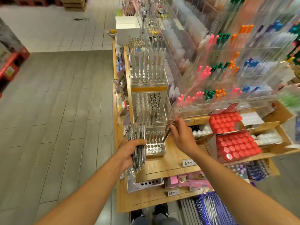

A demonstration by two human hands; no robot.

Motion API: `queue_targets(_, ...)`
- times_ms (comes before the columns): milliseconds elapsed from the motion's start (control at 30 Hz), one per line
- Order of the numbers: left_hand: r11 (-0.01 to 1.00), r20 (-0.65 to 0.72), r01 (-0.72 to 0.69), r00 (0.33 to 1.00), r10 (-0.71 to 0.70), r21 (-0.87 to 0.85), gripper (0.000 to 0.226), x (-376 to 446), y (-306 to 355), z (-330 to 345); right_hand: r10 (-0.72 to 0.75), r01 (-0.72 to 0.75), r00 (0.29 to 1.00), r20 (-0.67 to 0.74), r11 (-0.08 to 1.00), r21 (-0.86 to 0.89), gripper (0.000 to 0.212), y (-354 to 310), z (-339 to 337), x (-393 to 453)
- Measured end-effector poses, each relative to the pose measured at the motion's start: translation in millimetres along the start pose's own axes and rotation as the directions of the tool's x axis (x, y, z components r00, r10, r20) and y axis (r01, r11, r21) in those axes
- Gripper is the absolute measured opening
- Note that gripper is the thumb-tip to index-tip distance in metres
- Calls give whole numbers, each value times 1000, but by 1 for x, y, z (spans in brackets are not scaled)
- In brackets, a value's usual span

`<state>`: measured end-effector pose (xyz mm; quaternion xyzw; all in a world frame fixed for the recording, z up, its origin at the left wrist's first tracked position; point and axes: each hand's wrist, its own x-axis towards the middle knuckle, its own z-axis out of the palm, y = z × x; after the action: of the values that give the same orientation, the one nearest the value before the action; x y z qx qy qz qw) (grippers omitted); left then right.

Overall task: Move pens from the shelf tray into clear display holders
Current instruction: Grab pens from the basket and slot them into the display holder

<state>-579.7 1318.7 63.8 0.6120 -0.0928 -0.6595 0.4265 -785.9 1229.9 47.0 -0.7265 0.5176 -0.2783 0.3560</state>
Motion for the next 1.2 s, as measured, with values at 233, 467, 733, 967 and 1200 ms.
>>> queue_targets(233,999,-4,40,999,-40,-26,49,6,-9,3,35,2,985,170,977,-212,12,28,16,2)
queue_targets(467,999,-43,21,999,-23,-48,59,11,-16,5,54,27,968,245,949,-315,16,48,25,5)
queue_targets(733,998,-58,27,998,-30,-53,56,12,-23,13,40,73,969,243,896,-439,15,51,41,12)
queue_targets(967,999,-57,12,998,-14,-43,58,10,-25,20,170,-17,955,244,850,-526,35,54,32,5)
queue_targets(1200,1000,-35,-16,999,16,11,60,9,-29,21,104,-176,910,401,974,145,22,10,23,-7)
